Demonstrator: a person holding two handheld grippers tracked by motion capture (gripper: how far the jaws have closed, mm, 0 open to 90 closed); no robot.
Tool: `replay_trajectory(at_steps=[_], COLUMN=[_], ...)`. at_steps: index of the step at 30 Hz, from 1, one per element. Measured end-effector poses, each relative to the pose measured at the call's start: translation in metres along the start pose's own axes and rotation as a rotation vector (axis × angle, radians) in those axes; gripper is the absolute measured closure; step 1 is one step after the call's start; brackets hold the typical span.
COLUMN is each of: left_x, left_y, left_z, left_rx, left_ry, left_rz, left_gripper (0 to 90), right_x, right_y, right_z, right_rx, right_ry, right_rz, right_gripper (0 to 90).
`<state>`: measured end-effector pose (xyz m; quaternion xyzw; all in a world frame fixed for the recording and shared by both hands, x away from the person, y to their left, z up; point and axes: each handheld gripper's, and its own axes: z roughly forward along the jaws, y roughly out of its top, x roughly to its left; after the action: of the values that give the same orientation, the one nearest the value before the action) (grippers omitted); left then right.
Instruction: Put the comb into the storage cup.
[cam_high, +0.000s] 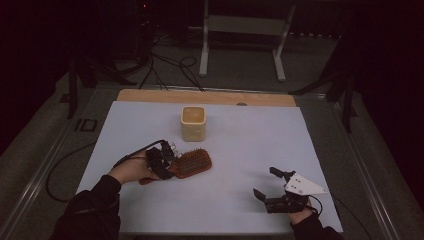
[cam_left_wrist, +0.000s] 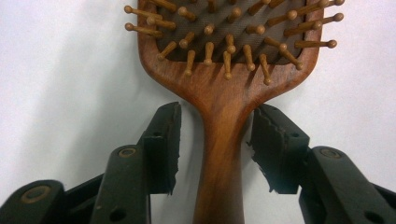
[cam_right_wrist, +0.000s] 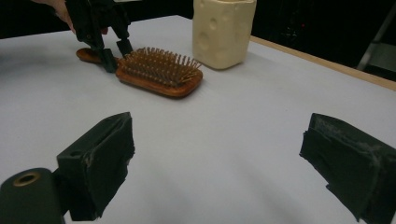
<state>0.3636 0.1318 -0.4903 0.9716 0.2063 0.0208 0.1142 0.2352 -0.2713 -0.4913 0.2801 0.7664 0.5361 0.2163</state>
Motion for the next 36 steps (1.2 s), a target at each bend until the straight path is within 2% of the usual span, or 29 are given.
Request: replay_trajectory(at_steps=[9, 14, 24, 36], left_x=[0.002, 0.004, 0.006, 0.000], left_y=[0.008, 0.010, 0.010, 0.000], left_z=[0.001, 0.001, 0.001, 0.000], left_rx=[0.061, 0.079, 0.074, 0.008], left_ry=[-0.020, -0.030, -0.030, 0.004], left_rz=[0.005, 0.008, 0.008, -0.007], left_gripper=[62.5, 66.2, 72.4, 73.3], right_x=[0.000, 0.000, 0.000, -0.002], right_y=[0.000, -0.001, -0.001, -0.001], right_z=[0.001, 0.001, 0.001, 0.001], right_rx=[0.004, 0.007, 0.007, 0.013], right_ry=[0.005, 0.004, 0.005, -0.007], right_rz=[-0.004, -0.001, 0.006, 0.016], right_gripper=[8.5, 8.5, 8.5, 8.5])
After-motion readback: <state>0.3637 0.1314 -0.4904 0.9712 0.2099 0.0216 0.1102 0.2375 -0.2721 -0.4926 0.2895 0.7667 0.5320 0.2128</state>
